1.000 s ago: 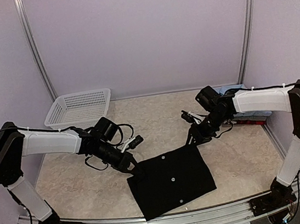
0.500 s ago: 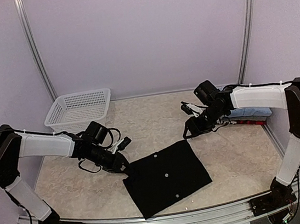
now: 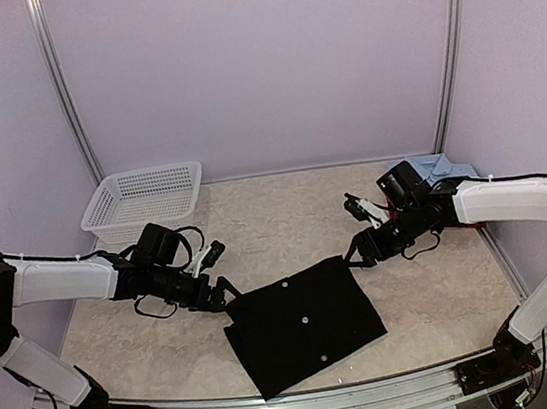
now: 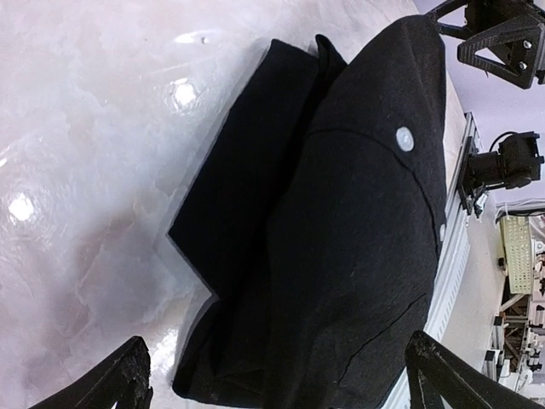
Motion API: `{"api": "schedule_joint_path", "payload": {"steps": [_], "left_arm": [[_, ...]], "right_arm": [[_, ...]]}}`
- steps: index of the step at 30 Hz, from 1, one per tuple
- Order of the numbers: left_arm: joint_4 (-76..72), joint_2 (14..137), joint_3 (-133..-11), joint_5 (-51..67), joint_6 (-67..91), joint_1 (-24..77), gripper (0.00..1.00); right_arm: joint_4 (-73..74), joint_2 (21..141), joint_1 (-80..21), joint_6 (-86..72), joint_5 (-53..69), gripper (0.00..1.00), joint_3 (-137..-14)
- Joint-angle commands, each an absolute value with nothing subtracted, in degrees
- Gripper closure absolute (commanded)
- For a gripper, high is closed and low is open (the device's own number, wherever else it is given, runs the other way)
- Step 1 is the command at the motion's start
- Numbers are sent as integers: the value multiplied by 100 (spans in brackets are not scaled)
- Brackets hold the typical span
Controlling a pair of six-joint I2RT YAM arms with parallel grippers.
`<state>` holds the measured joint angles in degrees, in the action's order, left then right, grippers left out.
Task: Fold and stack the long sleeve shirts
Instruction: Fold the 2/3-rectangle-folded shirt at the center of the board, then adjust the square-folded shirt at the center of the board.
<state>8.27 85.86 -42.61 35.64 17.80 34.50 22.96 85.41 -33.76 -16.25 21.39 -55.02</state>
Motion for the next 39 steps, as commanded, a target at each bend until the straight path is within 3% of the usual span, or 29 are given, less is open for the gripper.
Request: {"api": "schedule_joint_path", "payload": {"steps": [1,17,28,39], "left_arm": [[73,8228,-3854,3272,1949,3623,1],[-1134,8740,-3678,2924,1591,4320,2],[-1244,9117,-3657,3773,1755,4410,46],[-1385,8378,-3517,4263,2706,4597,67]], "right_arm": [[1915,8475,-3416,-1658,2306,38,-5186],[1268,8555,-3434,-1795,3057,36,-4747],[1026,8539,-3525,-1974,3051,36,-4461],[964,8563,-3534,-2002,2983,37,-4355]]}}
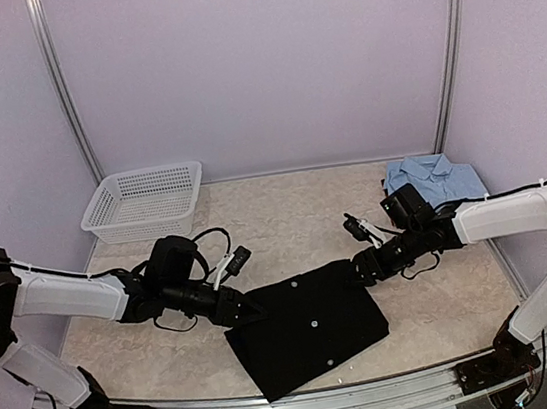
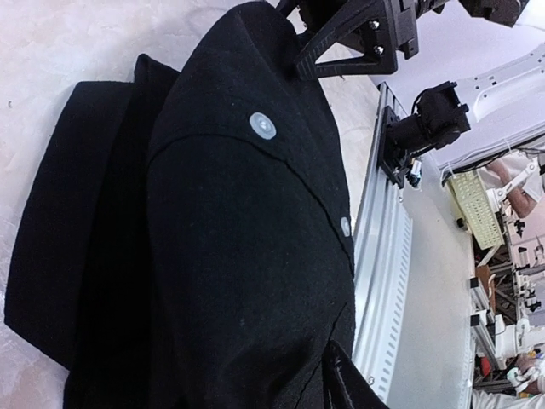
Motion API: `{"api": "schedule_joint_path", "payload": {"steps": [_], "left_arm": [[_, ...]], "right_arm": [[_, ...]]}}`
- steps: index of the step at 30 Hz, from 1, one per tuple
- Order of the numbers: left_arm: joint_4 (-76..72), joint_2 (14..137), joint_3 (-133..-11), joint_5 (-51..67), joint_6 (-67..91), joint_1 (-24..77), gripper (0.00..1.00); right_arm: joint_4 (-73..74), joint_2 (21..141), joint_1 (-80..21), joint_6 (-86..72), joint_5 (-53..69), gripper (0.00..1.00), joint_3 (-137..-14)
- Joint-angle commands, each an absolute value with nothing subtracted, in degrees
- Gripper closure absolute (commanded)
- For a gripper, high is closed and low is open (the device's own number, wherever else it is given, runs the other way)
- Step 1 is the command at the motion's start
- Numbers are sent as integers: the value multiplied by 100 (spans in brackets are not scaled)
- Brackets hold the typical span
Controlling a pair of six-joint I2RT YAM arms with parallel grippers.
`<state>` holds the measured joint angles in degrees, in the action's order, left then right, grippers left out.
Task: Fold and stack the long sleeve shirts
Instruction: Adjust the square-folded shirt at the center of the board.
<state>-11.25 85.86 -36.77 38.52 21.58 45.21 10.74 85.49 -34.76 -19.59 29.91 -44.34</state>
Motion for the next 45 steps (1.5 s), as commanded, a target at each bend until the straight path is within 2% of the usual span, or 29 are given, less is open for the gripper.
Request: {"api": "schedule_joint_path", "payload": {"steps": [1,7,18,22,29,36,45], "left_arm": [[-1440,8300,-3470,4298,2832,4611,68],[-1939,7981,-3073,4298,3753,4767,69],[-2941,7968,-2626,4315,5025,4984,83],[-3240,7841,-2441,4180,5535,5159,84],[-4717,7523,-1980,3841,6906,5400,83],[-4077,7459,-1865,3423,6704,5545,80],[-1779,7079,-1978,2077,5524,5545,80]], "right_arm": [[974,8554,-3537,-1999,2961,37,-4353],[976,8466,-3535,-2025,2927,37,-4349],[1037,8383,-3543,-2038,2892,38,-4438],[1087,8271,-3536,-2055,2853,38,-4425],[1068,8254,-3545,-2098,2859,38,-4409],[1093,8218,-3554,-2092,2859,39,-4411],[1297,7778,-3660,-2014,2572,39,-4413]]}}
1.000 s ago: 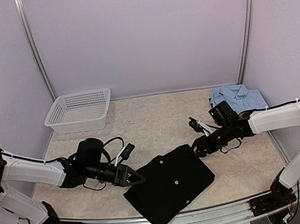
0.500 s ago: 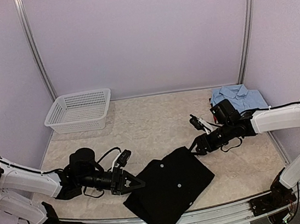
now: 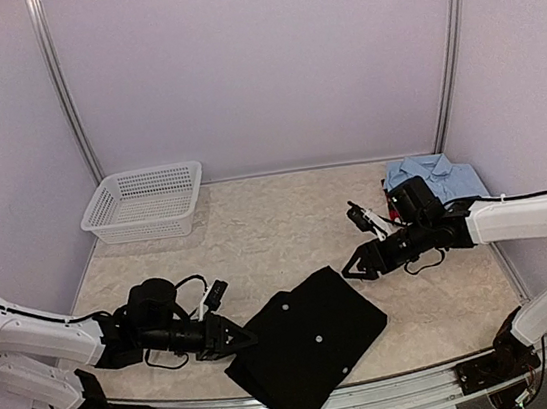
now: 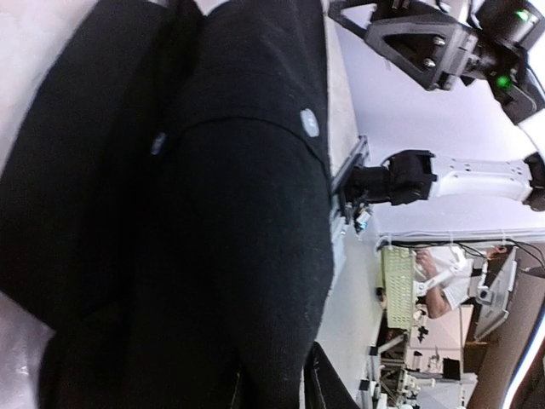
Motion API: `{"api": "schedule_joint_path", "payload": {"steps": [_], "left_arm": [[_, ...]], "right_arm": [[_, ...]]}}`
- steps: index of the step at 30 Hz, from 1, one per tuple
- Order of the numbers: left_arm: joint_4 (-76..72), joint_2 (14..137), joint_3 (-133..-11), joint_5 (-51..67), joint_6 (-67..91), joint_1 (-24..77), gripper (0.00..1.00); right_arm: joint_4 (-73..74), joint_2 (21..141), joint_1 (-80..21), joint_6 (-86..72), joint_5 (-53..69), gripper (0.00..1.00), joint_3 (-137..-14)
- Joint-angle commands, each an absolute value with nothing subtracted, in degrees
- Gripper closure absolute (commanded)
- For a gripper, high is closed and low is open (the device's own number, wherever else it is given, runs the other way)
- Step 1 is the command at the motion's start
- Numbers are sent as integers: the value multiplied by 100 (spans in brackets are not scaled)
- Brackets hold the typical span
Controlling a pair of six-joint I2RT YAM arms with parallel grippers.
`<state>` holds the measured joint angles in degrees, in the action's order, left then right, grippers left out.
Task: Fold and stack the long sleeve shirts
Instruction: Adjust the square-folded shirt at the center of the board.
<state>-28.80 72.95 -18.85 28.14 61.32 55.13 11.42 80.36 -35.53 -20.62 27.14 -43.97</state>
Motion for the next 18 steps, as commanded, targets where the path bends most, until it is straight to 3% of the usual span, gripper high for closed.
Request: {"api": "schedule_joint_path", "payload": {"steps": [1,11,18], "left_arm": [[-1640,6995,-1979,1984,5471,5546,80],[-1103,6423,-1451,1575,5507,5528,81],[-940,6395,-1294,1422,5427,5528,82]], "right_arm": [[1315,7759,-3677,-2010,2553,39,-4404],[1052,8046,-4094,-2171,2460,39,-4576],[1000,9075,-4603,-2198,1973,44,-5229]]}}
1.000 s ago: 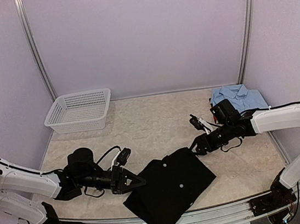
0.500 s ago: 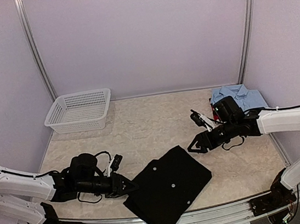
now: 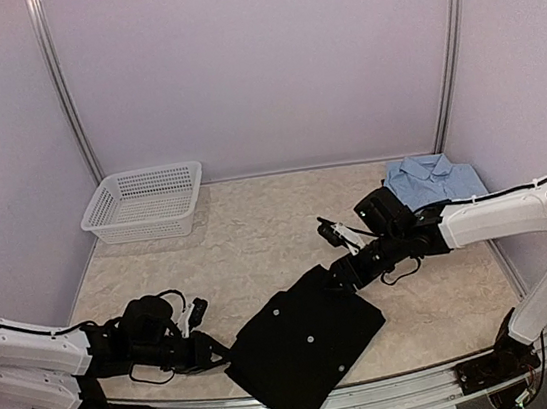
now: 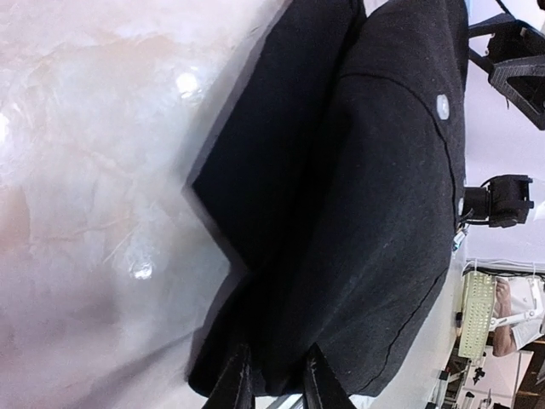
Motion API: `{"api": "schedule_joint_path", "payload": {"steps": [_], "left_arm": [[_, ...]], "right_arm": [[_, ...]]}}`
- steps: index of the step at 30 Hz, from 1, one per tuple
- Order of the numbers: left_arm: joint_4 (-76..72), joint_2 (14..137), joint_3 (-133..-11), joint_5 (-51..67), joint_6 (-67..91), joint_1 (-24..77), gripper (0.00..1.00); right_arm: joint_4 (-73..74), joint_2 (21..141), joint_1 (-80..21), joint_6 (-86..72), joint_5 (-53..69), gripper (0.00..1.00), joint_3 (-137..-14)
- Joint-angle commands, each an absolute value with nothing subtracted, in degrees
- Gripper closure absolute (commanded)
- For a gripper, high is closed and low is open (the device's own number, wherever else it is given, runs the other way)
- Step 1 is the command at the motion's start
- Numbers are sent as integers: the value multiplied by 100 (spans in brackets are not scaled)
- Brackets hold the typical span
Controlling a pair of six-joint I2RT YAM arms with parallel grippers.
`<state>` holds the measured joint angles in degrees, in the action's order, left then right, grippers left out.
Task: Fold and stack the long sleeve shirts
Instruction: Adjust the square-folded shirt at the center of the board.
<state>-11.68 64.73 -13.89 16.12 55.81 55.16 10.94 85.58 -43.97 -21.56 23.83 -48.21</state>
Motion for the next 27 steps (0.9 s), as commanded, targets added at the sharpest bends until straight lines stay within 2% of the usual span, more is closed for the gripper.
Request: {"api": "schedule_joint_path", "payload": {"steps": [1,6,9,11,15,16,17,18,22,27], "left_arm": [[-881,6376,-1284,1378,5417,5536,82],[-353,6004,-1362,1025,5289,5517,79],[-33,5700,-1482,670,5175,5515,76],[348,5517,-1618,359,5108,5510,62],[707,5234,-1906,-152,4879,5497,45],[776,5195,-1982,-256,4840,5495,35],[813,5183,-2060,-328,4765,5494,5],[856,5194,-2141,-384,4700,5493,2],[738,5439,-2432,-378,4424,5516,1],[367,5967,-2598,-319,4272,5601,1]], "right_arm": [[1008,9226,-4635,-2181,1896,47,-5364],[975,9935,-4807,-1960,1849,63,-5822],[1030,10309,-4929,-1811,1753,65,-6105],[1189,10540,-5014,-1734,1547,63,-6328],[1472,10958,-5232,-1513,990,55,-6716],[1517,11059,-5270,-1460,892,53,-6806],[1562,11169,-5288,-1433,797,51,-6876],[1614,11262,-5312,-1407,702,48,-6959],[1871,11539,-5439,-1362,194,41,-7219],[1966,11092,-5457,-1421,-325,33,-7091]]}}
